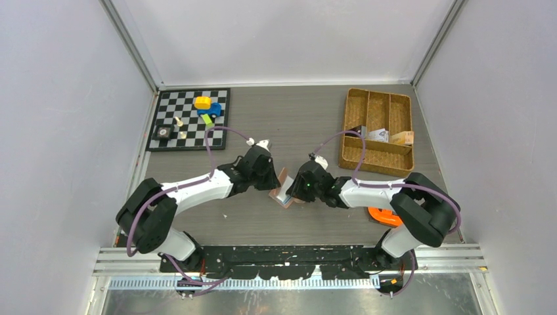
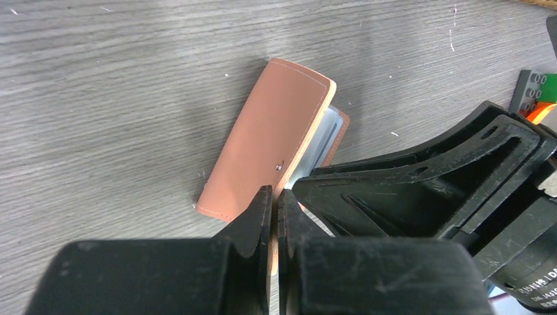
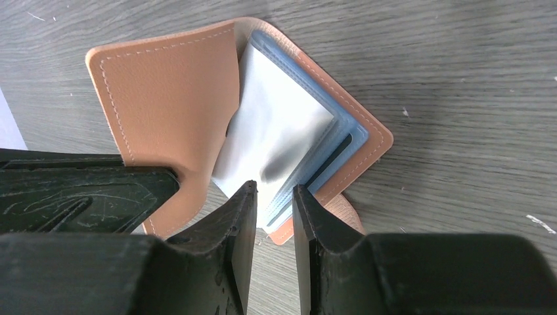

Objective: Put the credit cards into the card holder
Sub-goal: Open the card holder at the center of the board.

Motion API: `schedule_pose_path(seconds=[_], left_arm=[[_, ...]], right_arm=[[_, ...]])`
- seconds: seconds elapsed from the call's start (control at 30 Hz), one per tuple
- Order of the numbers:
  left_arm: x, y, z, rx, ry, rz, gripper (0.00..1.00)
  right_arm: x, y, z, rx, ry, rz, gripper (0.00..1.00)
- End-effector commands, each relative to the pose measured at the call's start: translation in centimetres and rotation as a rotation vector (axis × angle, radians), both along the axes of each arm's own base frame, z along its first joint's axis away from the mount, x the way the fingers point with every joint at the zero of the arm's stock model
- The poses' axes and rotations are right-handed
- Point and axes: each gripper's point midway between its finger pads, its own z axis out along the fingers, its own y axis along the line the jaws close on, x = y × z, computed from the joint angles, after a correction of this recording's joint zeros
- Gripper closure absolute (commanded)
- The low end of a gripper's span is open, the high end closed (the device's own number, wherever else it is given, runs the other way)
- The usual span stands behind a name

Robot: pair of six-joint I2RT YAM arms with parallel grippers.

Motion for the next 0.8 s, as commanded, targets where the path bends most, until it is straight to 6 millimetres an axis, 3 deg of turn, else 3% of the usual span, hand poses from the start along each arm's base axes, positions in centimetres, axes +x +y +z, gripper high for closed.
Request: schedule_pose_path(seconds=[0.0, 0.5, 0.77], left_arm=[[-0.3, 3.1, -2.3, 0.136, 0.030, -0.010, 1.00], [1.1, 6.4, -4.6, 0.308, 0.034, -0.072, 1.00], [1.6, 5.3, -3.6, 0.303, -0.006, -0.184, 1.00]], right_arm=[[0.4, -0.5, -0.8, -0.023, 0.013, -0.038, 0.68], [1.8, 0.2, -1.9, -0.012, 0.006, -0.032, 0.68], [2.6, -0.4, -3.6, -0.053, 0.024, -0.044, 0.70]])
